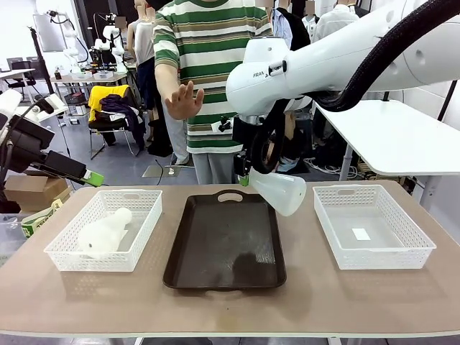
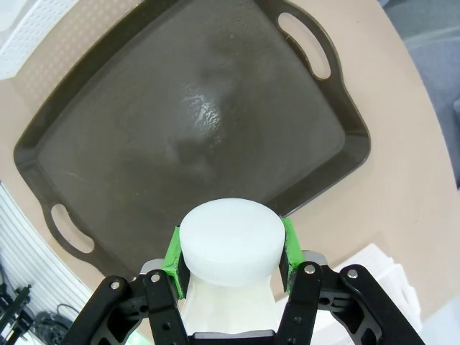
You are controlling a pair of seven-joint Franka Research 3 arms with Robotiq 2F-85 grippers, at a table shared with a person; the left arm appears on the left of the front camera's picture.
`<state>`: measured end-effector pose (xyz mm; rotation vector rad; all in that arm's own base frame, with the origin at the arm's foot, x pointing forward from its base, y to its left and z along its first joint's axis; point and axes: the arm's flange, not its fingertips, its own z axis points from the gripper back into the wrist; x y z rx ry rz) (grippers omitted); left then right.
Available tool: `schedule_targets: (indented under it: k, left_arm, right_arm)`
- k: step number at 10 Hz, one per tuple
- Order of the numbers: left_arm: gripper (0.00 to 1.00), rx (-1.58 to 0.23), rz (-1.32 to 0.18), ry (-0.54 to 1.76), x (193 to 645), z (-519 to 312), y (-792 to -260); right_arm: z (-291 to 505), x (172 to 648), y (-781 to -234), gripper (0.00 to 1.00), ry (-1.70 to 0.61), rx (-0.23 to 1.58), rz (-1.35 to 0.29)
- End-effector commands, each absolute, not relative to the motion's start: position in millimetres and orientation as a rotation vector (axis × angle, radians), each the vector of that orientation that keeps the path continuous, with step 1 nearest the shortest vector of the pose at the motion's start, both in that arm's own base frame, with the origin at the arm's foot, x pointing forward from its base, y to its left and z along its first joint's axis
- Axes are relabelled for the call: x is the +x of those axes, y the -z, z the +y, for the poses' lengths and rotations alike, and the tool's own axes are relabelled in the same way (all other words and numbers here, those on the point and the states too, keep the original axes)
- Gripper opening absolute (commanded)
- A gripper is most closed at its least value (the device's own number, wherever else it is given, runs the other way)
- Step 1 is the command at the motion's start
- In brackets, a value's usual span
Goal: Prepare the laboratory tools.
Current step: While moving the picked Big flask to the Handle tray indicated by the person, stop as directed by the person.
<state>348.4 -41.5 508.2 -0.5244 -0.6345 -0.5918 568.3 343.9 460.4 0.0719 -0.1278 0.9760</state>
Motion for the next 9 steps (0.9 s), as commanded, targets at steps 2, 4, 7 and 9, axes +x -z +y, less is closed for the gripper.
schedule_targets:
  k: [2, 4, 7, 9]
  left_arm:
    - [1.0, -0.545, -0.637, 0.594, 349.4, -39.8, -507.5]
    - [1.0, -0.545, -0.637, 0.594, 349.4, -39.8, -507.5]
    - [1.0, -0.545, -0.637, 0.594, 349.4, -39.8, -507.5]
    - [1.0, -0.545, -0.637, 0.594, 349.4, -39.8, -507.5]
  right_arm:
    - [343.9, 567.6, -458.9, 0.0, -0.976, 0.071, -0.133]
    - [343.9, 567.6, -458.9, 0.0, -0.976, 0.071, -0.133]
    - [343.9, 567.6, -458.9, 0.0, -0.976, 0.071, -0.133]
    - [343.9, 567.6, -458.9, 0.0, -0.976, 0.071, -0.133]
